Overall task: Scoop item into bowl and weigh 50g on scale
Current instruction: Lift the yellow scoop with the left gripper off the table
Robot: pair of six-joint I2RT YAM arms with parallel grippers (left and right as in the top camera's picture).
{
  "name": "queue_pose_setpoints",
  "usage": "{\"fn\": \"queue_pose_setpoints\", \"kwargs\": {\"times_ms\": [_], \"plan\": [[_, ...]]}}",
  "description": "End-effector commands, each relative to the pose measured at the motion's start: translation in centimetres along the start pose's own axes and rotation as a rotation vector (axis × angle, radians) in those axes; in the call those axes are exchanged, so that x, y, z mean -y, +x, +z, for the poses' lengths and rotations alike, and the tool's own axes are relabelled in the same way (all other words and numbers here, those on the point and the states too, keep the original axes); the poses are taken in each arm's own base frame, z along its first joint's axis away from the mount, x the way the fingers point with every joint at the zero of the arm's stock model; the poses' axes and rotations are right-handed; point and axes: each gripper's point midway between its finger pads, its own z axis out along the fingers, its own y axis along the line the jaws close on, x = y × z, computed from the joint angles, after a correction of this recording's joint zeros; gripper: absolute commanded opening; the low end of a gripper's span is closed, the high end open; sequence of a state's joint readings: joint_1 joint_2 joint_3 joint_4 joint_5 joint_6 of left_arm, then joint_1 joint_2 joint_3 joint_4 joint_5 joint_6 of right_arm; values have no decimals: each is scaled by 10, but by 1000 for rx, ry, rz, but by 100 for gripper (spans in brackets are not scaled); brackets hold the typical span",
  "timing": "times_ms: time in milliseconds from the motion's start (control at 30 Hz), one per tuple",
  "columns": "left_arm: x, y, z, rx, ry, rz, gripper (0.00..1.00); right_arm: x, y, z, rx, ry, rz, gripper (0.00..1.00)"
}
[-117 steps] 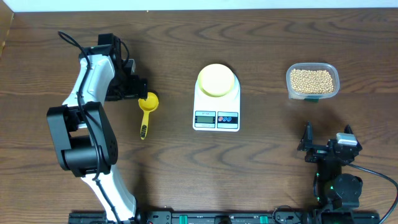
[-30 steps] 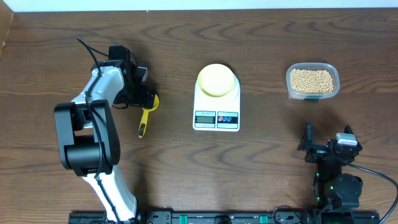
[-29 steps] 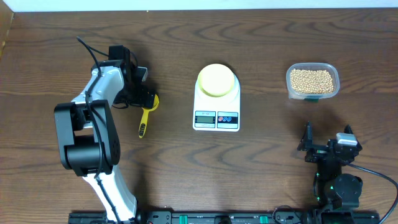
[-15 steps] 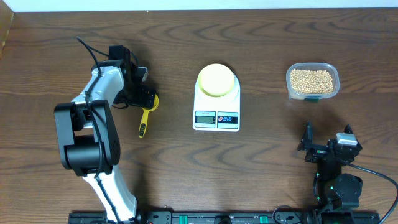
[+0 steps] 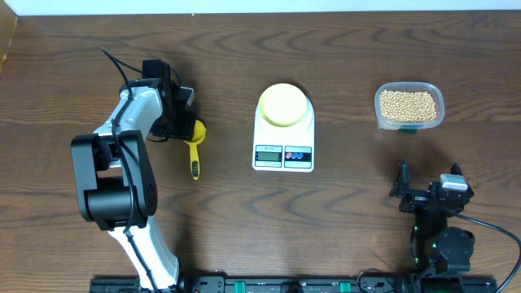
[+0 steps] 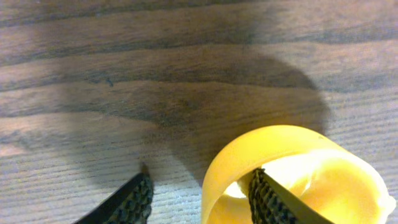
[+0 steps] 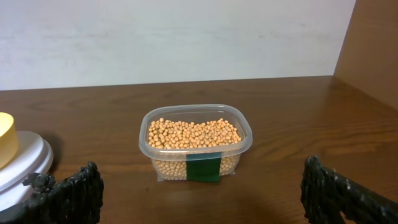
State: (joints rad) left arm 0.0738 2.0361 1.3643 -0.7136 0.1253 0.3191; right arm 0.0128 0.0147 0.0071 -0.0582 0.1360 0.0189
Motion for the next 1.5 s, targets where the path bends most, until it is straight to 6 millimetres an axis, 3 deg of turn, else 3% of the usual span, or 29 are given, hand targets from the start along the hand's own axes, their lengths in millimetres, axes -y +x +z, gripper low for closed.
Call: {"fn": "queue_pose_setpoints", "kwargs": {"times_ms": [0,567,1167,1467], "plan": [[1,10,10,-36,8,6,46,1,-1,0,5,7,14,99],[1,10,10,-36,8,7,8,1,-1,0,4,7,14,99],[2,10,7,-34,7,-5,8,1,-1,0,5,7,14,99],[3,12,-8,-27,5,-12,8,1,-1,0,5,7,14,99]]}}
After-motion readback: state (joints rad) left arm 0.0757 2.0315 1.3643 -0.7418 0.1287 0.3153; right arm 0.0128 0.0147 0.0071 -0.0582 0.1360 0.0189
